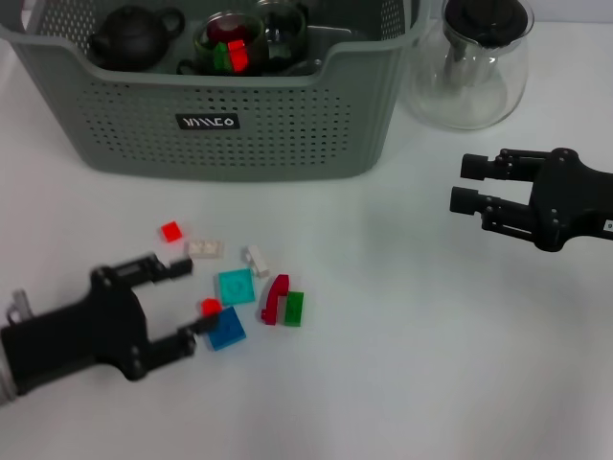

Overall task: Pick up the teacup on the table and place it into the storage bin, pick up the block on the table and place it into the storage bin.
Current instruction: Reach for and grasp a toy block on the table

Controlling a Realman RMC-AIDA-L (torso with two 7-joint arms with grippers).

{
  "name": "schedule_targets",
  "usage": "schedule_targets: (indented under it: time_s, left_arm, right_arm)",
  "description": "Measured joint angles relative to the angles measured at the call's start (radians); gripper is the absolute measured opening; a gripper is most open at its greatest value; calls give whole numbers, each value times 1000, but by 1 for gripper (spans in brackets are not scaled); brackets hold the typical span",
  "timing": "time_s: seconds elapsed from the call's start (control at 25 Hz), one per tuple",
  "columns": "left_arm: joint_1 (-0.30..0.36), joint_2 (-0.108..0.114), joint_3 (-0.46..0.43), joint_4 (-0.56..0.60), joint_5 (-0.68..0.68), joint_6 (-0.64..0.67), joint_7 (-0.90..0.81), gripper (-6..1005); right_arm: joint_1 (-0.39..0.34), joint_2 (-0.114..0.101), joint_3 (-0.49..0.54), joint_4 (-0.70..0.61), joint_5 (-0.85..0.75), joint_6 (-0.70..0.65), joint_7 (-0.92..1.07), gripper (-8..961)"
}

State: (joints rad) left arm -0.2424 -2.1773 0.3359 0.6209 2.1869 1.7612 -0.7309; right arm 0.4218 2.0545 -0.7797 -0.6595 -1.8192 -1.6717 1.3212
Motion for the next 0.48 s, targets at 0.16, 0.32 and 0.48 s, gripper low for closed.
schedule_targets:
  time_s: [0.16,0.32,0.48]
  left_arm:
    - [0,1,-2,-83,53,-90,79,643]
    - [3,1,-2,-136,68,-152,122,641]
    - [3,2,1,-153,80,-187,129,638]
  right_arm:
    - [1,-1,1,0,0,0,13,506]
    - [2,-2,2,0,0,0,15,506]
    - [4,-3,1,0,0,0,15,506]
